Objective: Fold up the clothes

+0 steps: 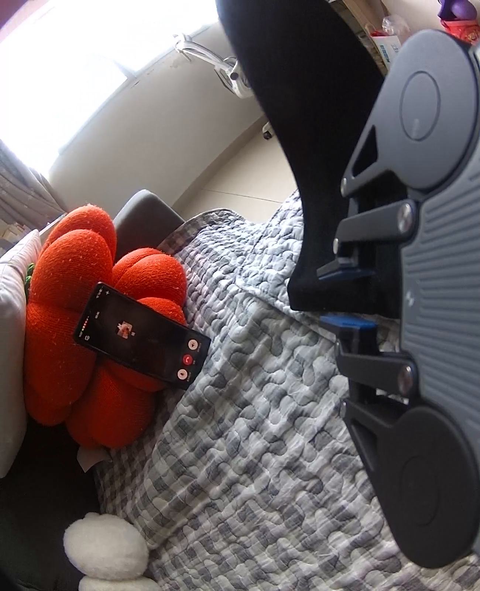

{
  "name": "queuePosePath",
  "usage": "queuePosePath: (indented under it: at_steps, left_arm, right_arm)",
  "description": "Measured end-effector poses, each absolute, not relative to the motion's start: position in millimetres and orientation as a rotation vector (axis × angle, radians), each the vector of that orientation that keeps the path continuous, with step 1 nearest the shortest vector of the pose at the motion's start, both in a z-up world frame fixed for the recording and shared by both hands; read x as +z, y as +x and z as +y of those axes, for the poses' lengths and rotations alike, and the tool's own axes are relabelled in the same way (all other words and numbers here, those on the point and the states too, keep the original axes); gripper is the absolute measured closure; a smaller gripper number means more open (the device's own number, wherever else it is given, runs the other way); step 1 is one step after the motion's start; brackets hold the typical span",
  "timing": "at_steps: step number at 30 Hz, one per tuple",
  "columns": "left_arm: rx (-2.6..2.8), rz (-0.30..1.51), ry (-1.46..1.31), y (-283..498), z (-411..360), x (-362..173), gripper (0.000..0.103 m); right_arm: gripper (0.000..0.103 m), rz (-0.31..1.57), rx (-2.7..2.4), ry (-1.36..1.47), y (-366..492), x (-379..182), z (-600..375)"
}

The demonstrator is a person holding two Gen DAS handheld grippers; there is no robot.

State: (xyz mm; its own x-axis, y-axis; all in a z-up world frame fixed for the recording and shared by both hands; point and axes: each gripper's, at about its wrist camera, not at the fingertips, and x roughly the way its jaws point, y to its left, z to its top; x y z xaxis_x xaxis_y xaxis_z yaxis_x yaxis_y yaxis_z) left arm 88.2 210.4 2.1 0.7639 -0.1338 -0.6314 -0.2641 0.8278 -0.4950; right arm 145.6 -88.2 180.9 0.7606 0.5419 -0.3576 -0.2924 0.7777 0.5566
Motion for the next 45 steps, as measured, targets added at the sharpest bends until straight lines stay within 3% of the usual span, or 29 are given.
queuePosePath:
  at_steps: [9,20,29,45]
  left_arm:
    - [-0.013,0.686,-0.661,89,212,1,0.088]
    - [-0.096,0.723,-0.617,102,186,-11,0.089]
    - [-0.121,0.792,-0.490,110,154,-24,0.089]
    - [-0.089,0.851,-0.276,111,126,-34,0.089]
  right_arm:
    - [0.095,0.472,0.512,0.435,137,218,-57]
    - [0.095,0.460,0.443,0.446,134,202,-122]
    - [0.095,0.510,0.381,0.488,141,139,-199]
    - [0.095,0.729,0.166,0.593,117,-36,-295]
